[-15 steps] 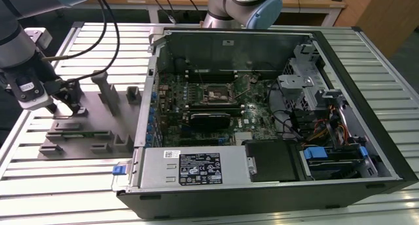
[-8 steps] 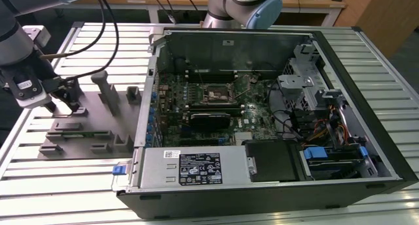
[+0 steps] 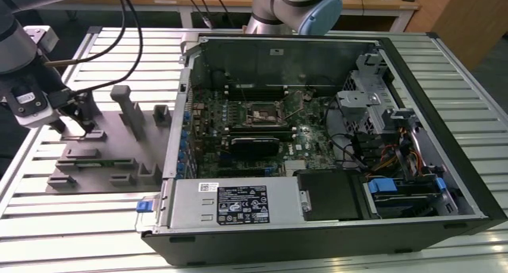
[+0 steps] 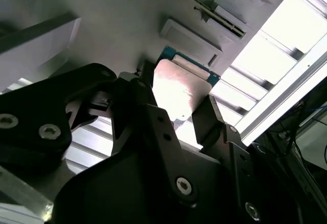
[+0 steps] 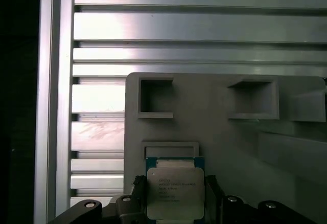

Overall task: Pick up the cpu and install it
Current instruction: 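Pick up the cpu and move it towards the insertion slot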

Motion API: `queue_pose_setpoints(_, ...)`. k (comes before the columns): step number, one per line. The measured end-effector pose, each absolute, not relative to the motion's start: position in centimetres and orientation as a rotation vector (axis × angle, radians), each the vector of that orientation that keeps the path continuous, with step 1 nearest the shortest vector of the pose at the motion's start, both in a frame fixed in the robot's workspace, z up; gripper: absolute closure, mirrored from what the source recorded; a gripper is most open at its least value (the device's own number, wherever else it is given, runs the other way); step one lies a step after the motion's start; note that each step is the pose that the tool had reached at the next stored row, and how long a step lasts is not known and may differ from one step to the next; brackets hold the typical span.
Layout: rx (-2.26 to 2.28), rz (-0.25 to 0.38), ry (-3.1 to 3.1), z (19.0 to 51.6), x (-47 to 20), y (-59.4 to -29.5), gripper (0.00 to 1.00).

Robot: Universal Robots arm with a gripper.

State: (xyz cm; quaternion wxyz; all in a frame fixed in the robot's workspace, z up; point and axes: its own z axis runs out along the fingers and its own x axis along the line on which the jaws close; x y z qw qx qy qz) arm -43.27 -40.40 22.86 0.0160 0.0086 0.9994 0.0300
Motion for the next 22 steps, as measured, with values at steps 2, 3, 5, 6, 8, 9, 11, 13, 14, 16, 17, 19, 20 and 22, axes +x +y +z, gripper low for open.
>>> queue_pose_setpoints(2, 0.027, 0.093, 3.108, 23.2, -43.3, -40.4, 0.46)
queue_pose_setpoints(3, 0.027, 0.093, 3.107, 23.3, -43.3, -40.4, 0.46)
queue_pose_setpoints(5, 0.027, 0.093, 3.107, 23.7, -43.3, -40.4, 0.46)
queue_pose_setpoints(6, 0.027, 0.093, 3.107, 23.8, -43.3, -40.4, 0.46)
queue_pose_setpoints(8, 0.027, 0.093, 3.107, 24.2, -43.3, -40.4, 0.46)
queue_pose_setpoints(9, 0.027, 0.093, 3.107, 24.3, -43.3, -40.4, 0.46)
queue_pose_setpoints(11, 0.027, 0.093, 3.106, 24.7, -43.3, -40.4, 0.46)
queue_pose_setpoints(13, 0.027, 0.093, 3.106, 25.0, -43.3, -40.4, 0.46)
queue_pose_setpoints(14, 0.027, 0.093, 3.106, 25.2, -43.3, -40.4, 0.46)
queue_pose_setpoints(16, 0.027, 0.093, 3.105, 25.6, -43.3, -40.4, 0.46)
queue_pose_setpoints(17, 0.027, 0.093, 3.105, 25.8, -43.3, -40.4, 0.46)
queue_pose_setpoints(19, 0.027, 0.093, 3.105, 26.1, -43.3, -40.4, 0.46)
queue_pose_setpoints(20, 0.027, 0.093, 3.105, 26.3, -43.3, -40.4, 0.46)
queue_pose_setpoints(22, 0.027, 0.093, 3.105, 26.6, -43.3, -40.4, 0.46)
